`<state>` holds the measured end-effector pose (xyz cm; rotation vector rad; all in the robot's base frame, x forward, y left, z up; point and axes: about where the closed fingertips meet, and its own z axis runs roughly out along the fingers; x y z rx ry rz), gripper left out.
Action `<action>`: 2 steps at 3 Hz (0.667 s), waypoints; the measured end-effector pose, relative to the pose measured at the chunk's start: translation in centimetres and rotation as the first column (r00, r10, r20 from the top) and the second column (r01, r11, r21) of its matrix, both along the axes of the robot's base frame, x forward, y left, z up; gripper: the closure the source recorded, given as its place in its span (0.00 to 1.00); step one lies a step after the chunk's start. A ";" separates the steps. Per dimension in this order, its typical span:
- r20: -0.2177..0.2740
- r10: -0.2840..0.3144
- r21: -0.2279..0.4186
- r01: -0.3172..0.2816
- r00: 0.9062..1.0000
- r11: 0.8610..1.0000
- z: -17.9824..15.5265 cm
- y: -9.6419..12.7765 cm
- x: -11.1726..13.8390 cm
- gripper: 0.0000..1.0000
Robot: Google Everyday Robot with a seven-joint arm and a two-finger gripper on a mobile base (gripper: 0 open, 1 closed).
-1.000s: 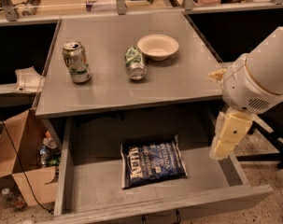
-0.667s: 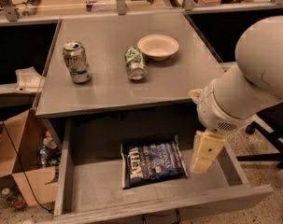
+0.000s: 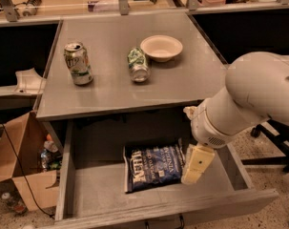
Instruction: Pick blue chip bag from top drawer and place on counter
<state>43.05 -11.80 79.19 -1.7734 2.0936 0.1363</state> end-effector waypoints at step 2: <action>-0.023 0.026 0.040 -0.025 0.999 0.999 -2.2 1.5 -0.7 0.00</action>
Offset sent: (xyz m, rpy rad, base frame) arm -0.0144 0.0231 -0.0357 0.0545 0.0432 0.0383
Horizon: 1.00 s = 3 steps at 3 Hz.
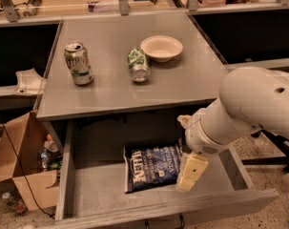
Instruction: Pick blue chip bag from top drawer and place on counter
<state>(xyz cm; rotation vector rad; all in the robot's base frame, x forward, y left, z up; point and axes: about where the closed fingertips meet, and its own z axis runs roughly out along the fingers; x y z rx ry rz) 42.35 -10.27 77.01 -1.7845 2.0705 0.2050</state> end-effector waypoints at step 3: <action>-0.009 0.048 0.071 -0.047 0.999 0.996 -4.9 3.2 2.9 0.00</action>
Offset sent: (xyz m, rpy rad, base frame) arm 0.0002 0.0082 -0.0140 0.0315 0.0156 0.0143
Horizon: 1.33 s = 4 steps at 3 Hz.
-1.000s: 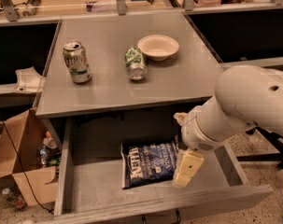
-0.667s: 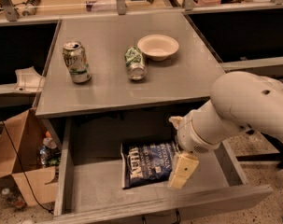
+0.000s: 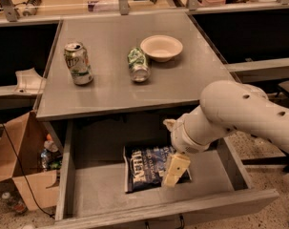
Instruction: Pick blue chip bag from top drawer and place on counter
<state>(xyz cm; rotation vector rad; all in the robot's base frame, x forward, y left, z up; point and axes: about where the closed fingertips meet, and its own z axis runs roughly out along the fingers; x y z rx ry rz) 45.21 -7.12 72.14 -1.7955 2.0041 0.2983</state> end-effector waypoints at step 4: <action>-0.076 0.031 0.065 -0.026 0.997 0.998 -6.6 3.6 1.9 0.00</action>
Offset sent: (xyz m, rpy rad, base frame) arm -0.0030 0.0260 -0.0646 0.0638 0.1031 0.0024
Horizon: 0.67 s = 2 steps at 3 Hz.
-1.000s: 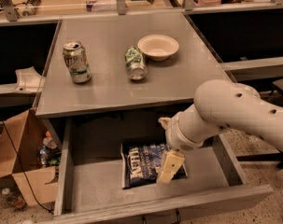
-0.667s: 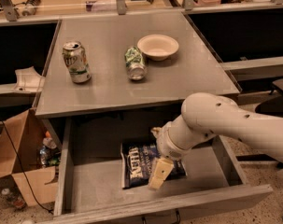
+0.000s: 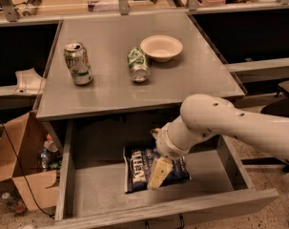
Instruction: Pick blue chip bag from top drawer and place on counter
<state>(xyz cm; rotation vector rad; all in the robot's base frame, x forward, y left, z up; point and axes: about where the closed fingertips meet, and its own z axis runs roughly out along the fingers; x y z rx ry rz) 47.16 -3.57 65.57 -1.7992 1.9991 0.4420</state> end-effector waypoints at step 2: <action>-0.055 -0.011 -0.008 0.011 0.998 1.000 -3.8 0.4 -0.5 0.00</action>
Offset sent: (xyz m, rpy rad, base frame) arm -0.0015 0.0034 -0.0592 -0.0043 0.0766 -0.0252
